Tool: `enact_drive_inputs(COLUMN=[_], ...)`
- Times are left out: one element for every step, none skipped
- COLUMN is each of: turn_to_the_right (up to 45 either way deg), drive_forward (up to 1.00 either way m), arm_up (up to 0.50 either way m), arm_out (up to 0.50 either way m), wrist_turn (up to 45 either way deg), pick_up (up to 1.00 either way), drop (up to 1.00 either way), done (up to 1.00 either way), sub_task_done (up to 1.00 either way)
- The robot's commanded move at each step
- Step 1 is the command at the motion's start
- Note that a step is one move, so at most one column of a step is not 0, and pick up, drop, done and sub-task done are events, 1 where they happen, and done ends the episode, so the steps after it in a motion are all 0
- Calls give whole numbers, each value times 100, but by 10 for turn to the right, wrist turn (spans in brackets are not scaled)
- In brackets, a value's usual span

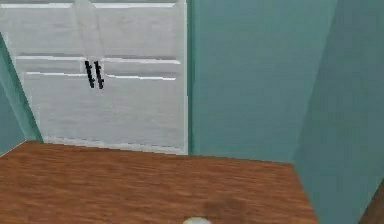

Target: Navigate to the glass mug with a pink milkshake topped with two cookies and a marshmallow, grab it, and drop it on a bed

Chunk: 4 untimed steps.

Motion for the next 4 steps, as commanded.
enact_drive_inputs(turn_to_the_right=[-150,0,-420,0], drive_forward=[0,100,0,5], arm_up=[0,0,0,0], arm_out=[0,0,0,0], wrist_turn=[0,0,0,0], pick_up=[0,0,0,0], drop=[0,0,0,0], done=[0,0,0,0], sub_task_done=[0,0,0,0])
